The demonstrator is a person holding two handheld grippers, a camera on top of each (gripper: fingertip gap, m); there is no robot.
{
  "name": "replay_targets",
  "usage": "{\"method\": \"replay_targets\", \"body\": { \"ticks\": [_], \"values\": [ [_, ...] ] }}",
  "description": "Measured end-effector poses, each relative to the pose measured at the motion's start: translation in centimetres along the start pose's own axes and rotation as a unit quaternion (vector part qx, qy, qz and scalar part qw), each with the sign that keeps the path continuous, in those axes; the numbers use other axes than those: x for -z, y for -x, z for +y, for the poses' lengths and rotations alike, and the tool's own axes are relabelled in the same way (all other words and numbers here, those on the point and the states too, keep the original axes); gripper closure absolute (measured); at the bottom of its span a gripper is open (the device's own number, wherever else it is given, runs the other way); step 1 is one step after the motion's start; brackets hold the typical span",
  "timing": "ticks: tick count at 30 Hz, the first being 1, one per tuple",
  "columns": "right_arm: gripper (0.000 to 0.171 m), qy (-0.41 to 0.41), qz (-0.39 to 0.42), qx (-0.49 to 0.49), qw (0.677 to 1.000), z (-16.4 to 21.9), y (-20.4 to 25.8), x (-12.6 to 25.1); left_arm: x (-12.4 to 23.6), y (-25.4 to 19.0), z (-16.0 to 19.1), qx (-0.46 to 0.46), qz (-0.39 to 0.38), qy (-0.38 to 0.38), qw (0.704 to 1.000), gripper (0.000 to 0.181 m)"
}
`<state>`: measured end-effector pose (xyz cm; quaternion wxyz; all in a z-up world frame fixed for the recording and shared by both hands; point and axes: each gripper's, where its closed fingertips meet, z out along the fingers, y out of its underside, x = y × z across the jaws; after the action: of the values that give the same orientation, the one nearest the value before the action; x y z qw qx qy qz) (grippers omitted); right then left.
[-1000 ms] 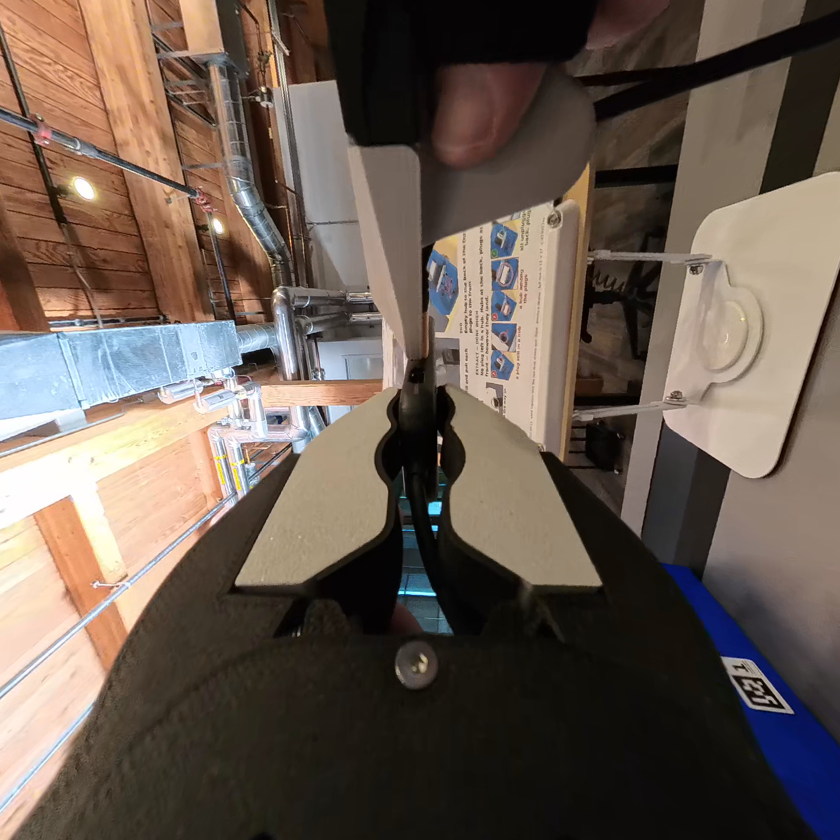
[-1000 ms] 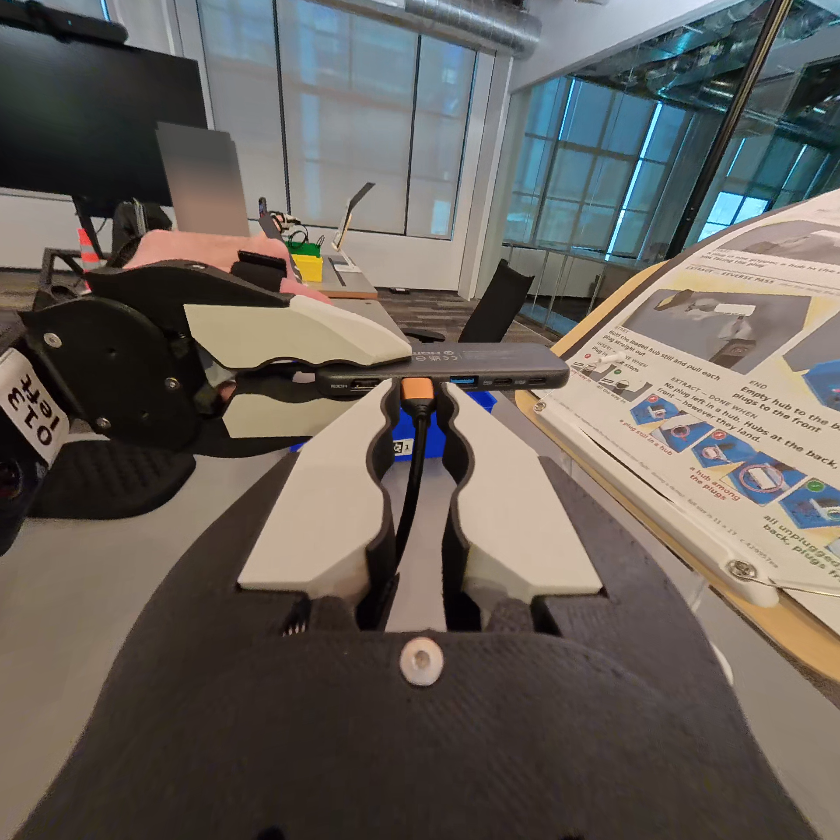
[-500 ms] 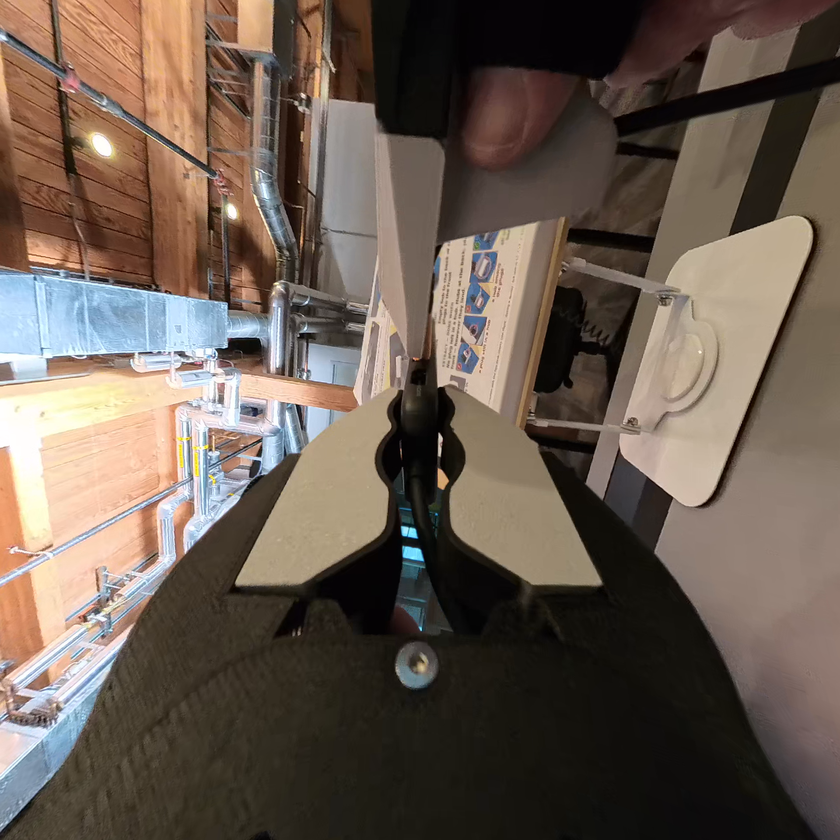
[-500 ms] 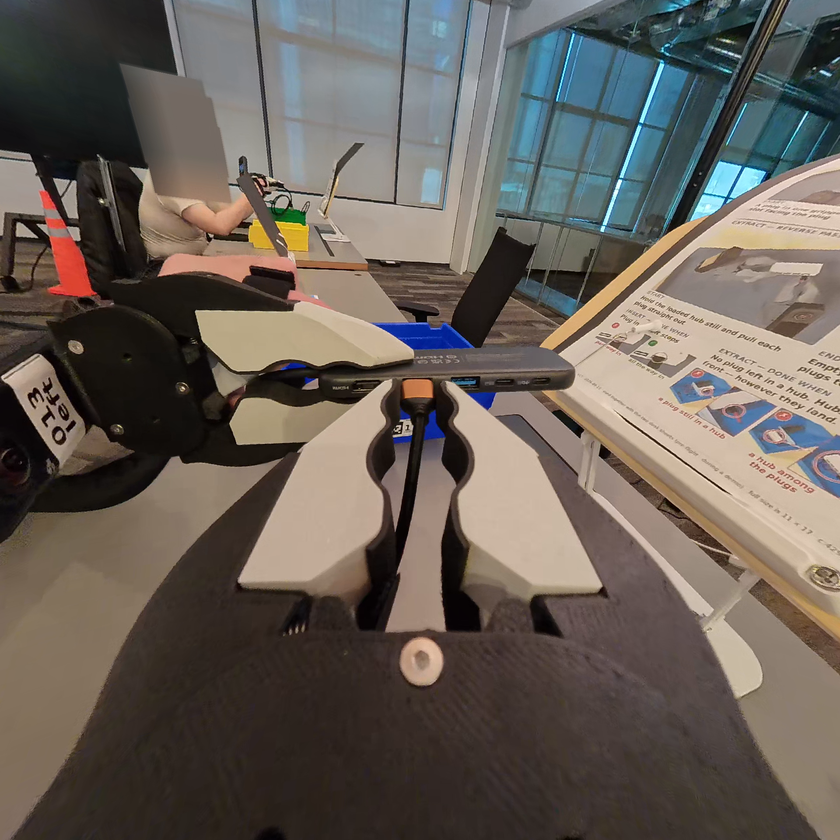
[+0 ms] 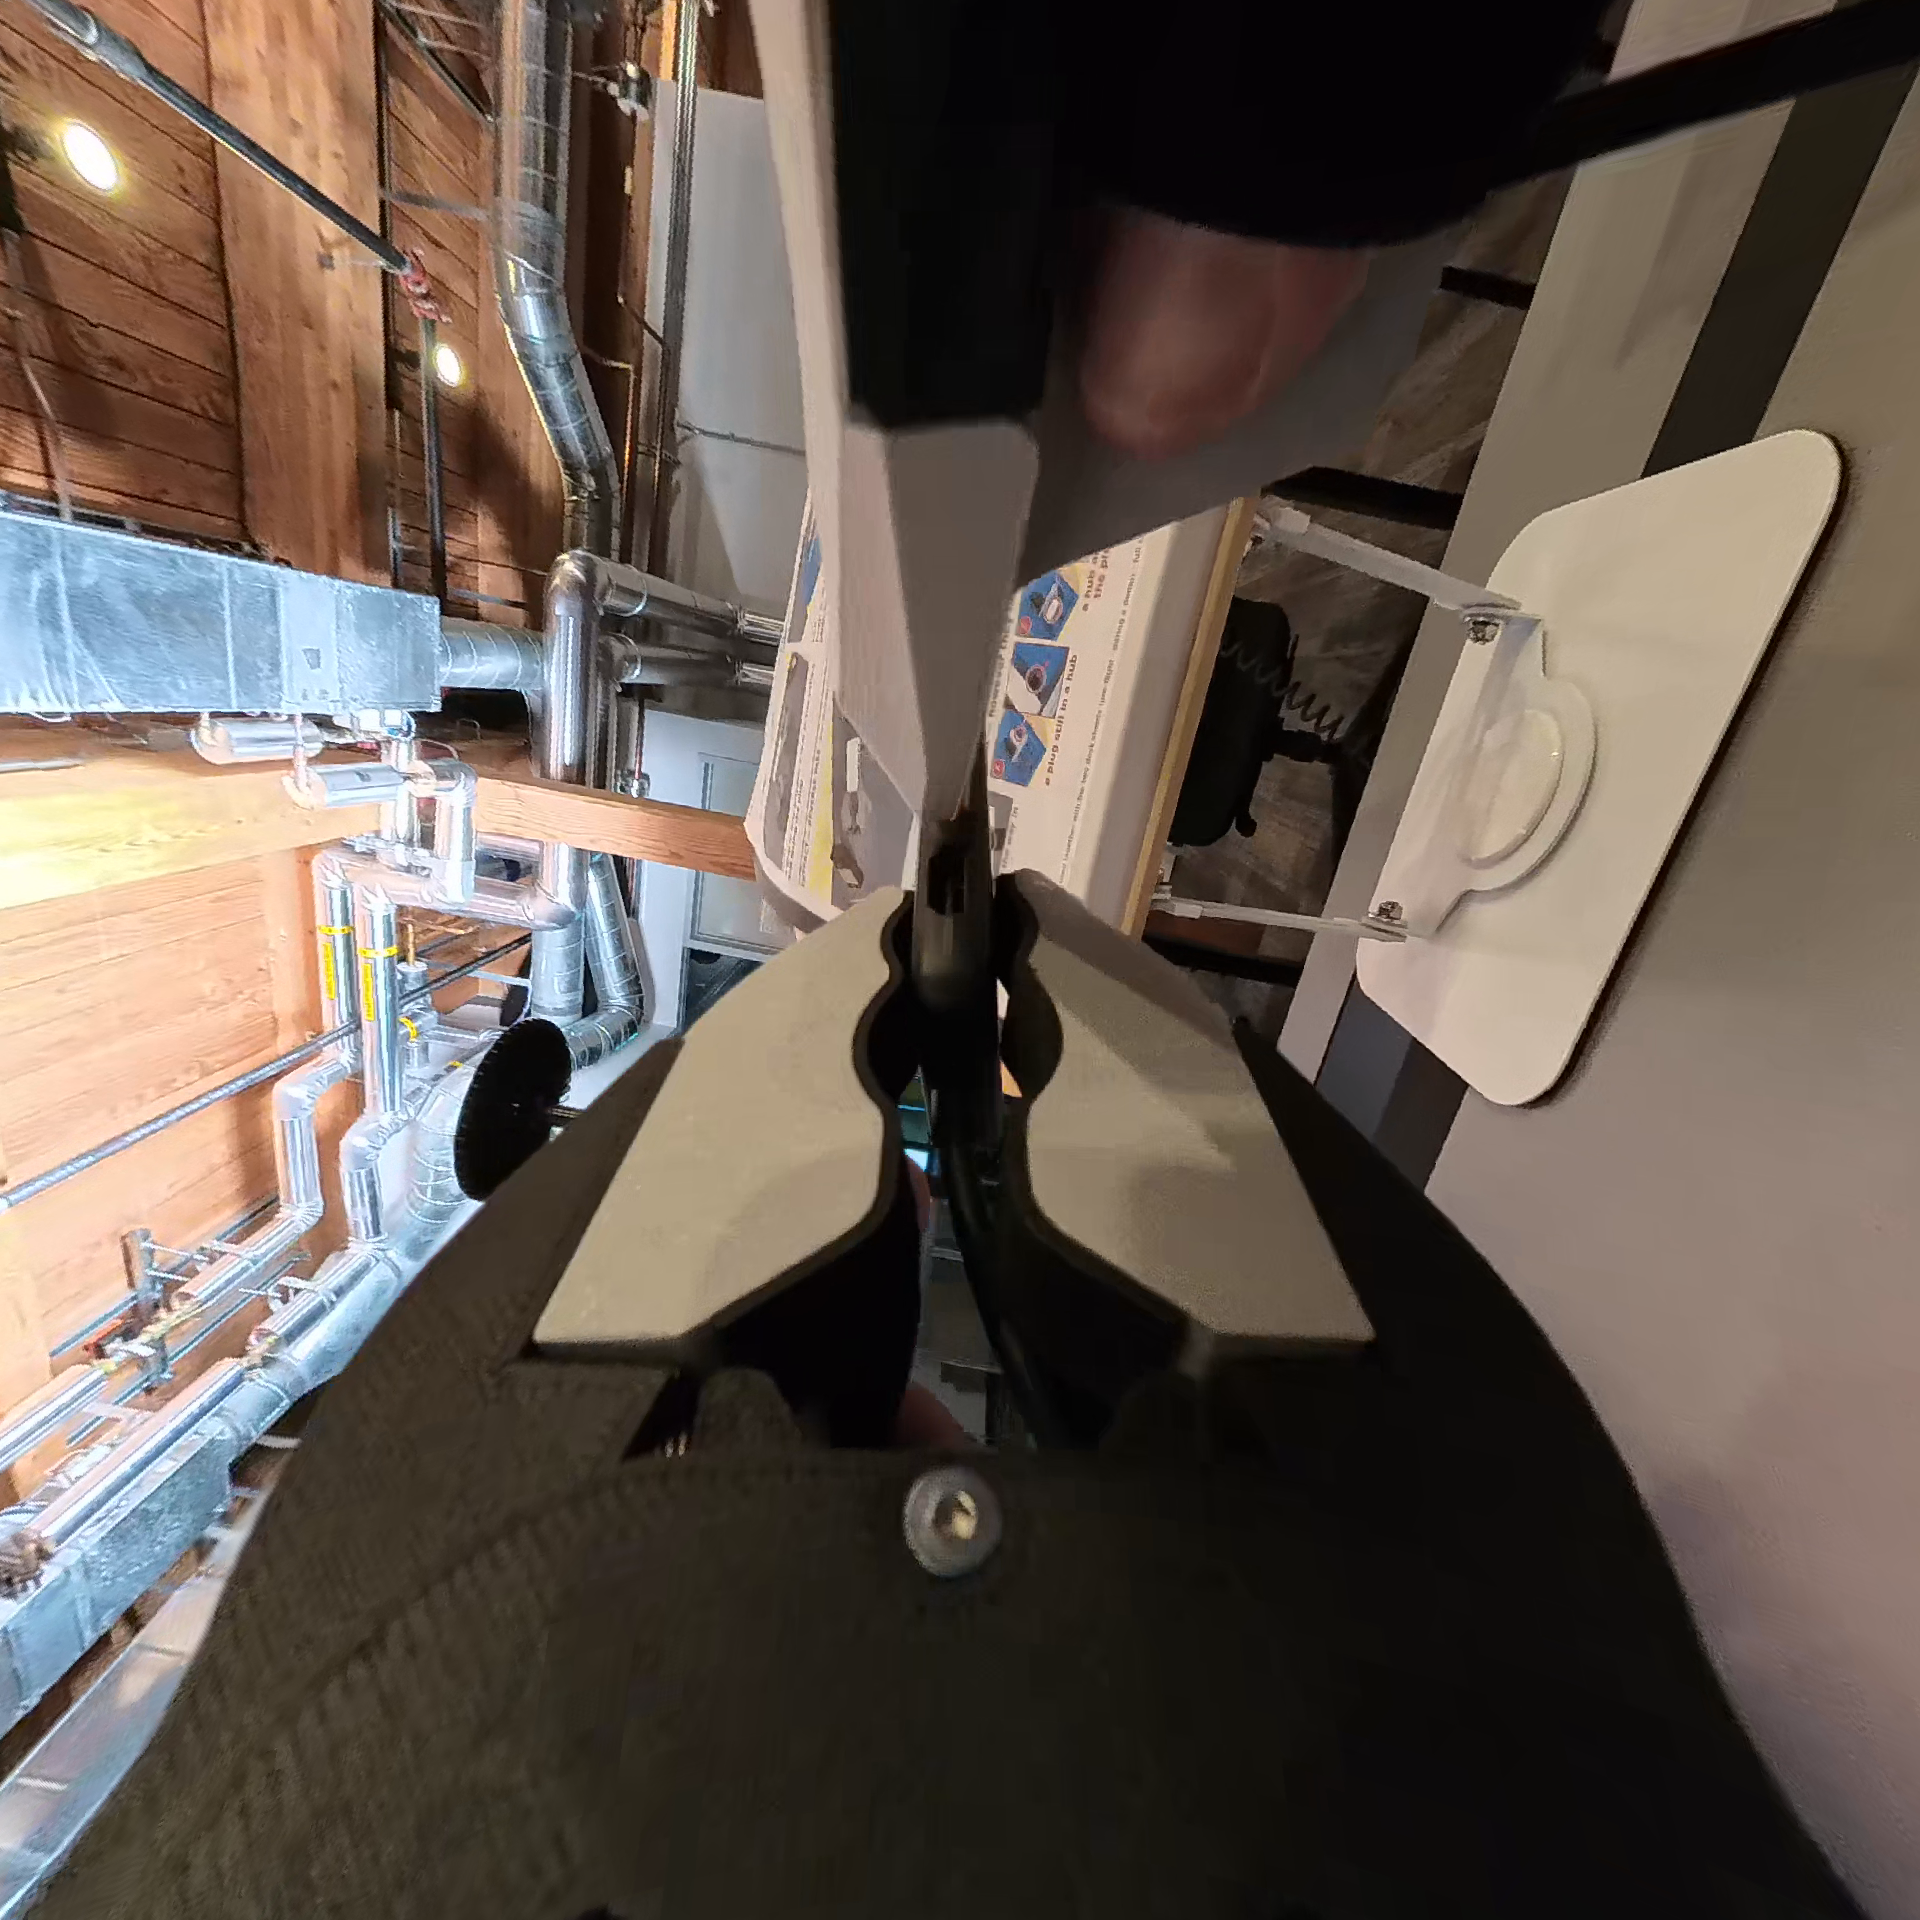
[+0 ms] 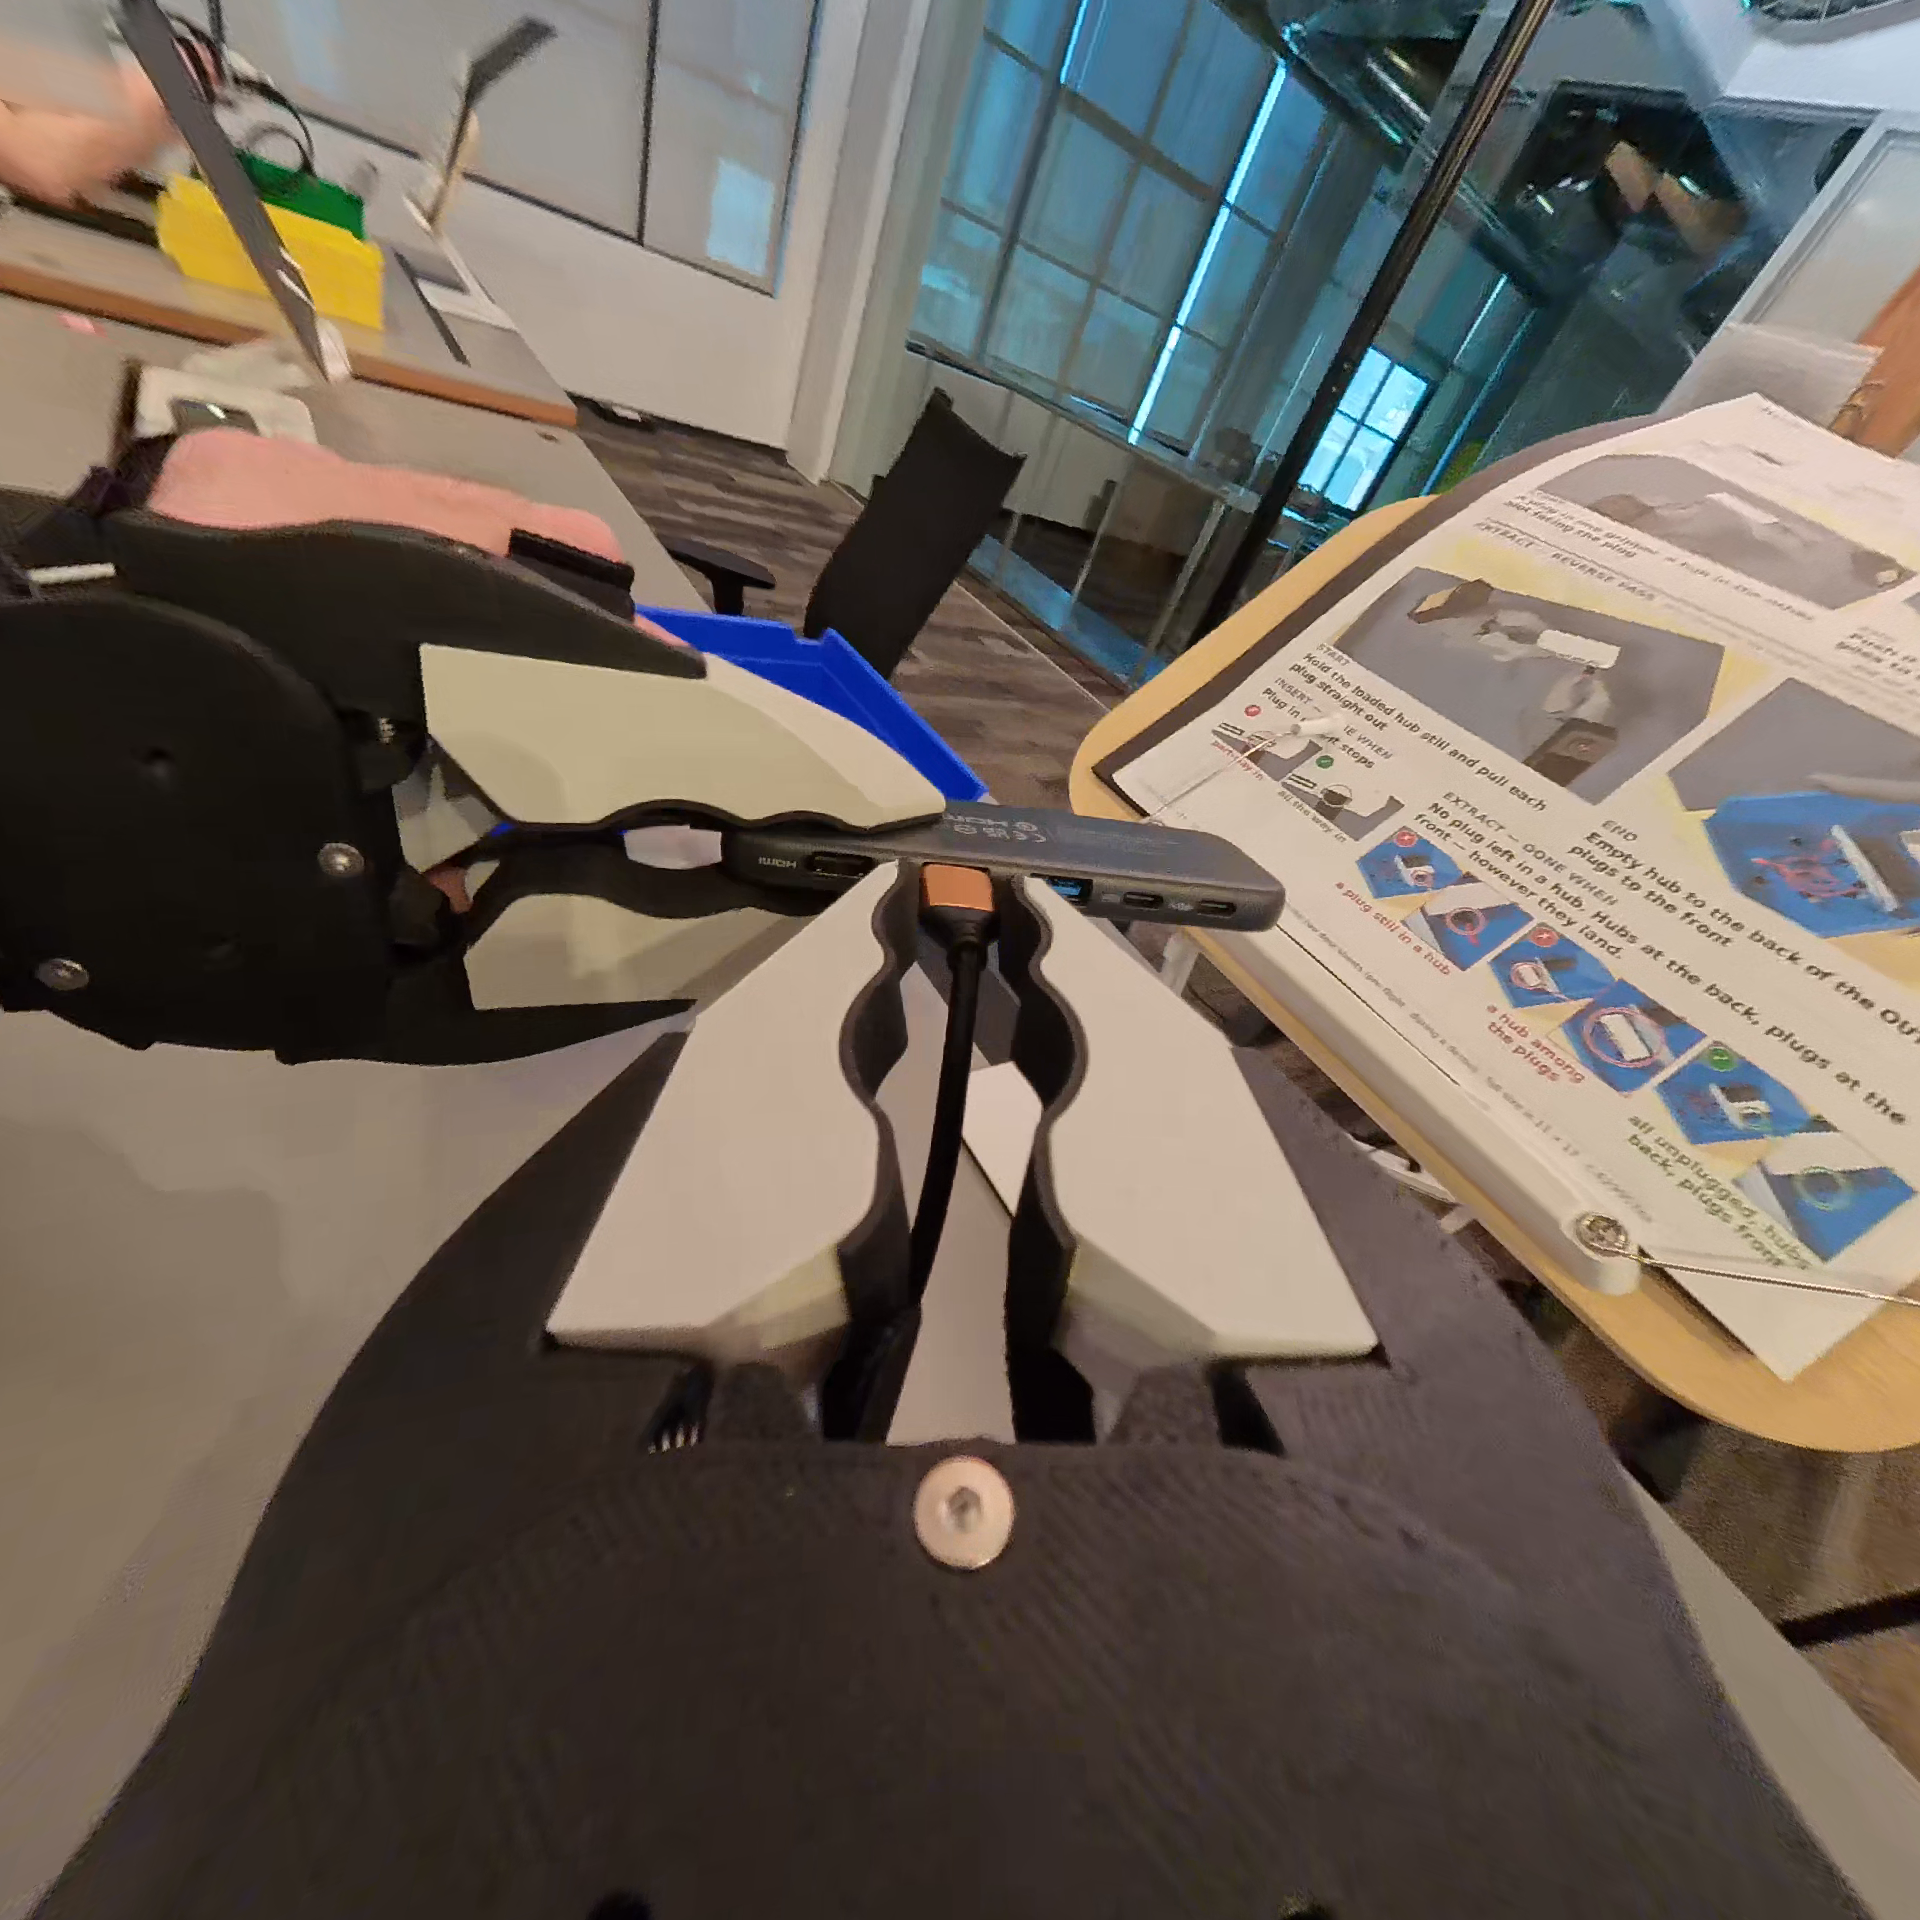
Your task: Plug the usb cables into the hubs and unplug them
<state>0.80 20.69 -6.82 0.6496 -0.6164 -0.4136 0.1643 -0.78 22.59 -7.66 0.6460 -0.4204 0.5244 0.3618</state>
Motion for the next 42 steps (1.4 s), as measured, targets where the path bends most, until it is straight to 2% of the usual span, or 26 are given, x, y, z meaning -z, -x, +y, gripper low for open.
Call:
{"method": "replay_targets", "body": {
  "ticks": [8,10,13,15,19,21,23,25,29,34,39,42],
  "values": [
    [0.159,-0.048,-0.131,-0.103,0.985,-0.8,0.2,1.5,0.9,0.8,-1.5,0.004,-0.020,-0.044,0.999,0.168],
    [0.159,-0.049,-0.142,-0.106,0.983,-0.5,0.1,1.6,0.9,0.5,-1.6,0.002,-0.019,-0.048,0.999,0.168],
    [0.159,-0.040,-0.094,-0.061,0.993,-0.6,0.0,1.1,0.6,0.5,-1.2,0.006,-0.018,-0.040,0.999,0.168],
    [0.159,-0.023,-0.023,-0.006,0.999,-0.9,0.0,0.6,0.4,0.8,-0.6,0.018,-0.019,-0.021,0.999,0.168],
    [0.159,-0.009,0.062,0.054,0.997,-1.3,0.1,0.2,0.1,1.0,0.1,0.032,-0.022,-0.008,0.999,0.169],
    [0.159,-0.018,0.040,0.028,0.999,-1.5,0.1,0.3,0.2,1.2,0.2,0.035,-0.025,-0.011,0.999,0.168],
    [0.159,-0.061,-0.004,-0.052,0.997,-2.5,-1.1,1.6,-0.5,1.4,2.6,0.036,-0.023,0.039,0.998,0.168],
    [0.159,-0.065,-0.035,-0.088,0.993,-2.6,-2.8,2.8,-0.5,2.5,3.8,0.056,-0.027,0.031,0.998,0.168],
    [0.159,-0.051,-0.030,-0.054,0.997,-2.6,-4.3,3.9,0.2,3.2,1.7,0.068,-0.021,-0.002,0.997,0.168],
    [0.159,-0.024,-0.011,-0.021,0.999,-3.5,-7.4,8.0,0.2,3.5,2.6,0.070,-0.015,-0.009,0.997,0.168],
    [0.158,-0.023,0.108,-0.009,0.994,-3.8,-14.5,15.0,0.5,4.7,2.9,0.076,-0.024,-0.006,0.997,0.168],
    [0.158,0.003,0.157,-0.021,0.987,-1.4,-18.4,19.0,0.3,4.1,2.9,0.074,-0.011,-0.008,0.997,0.168]
  ]
}}
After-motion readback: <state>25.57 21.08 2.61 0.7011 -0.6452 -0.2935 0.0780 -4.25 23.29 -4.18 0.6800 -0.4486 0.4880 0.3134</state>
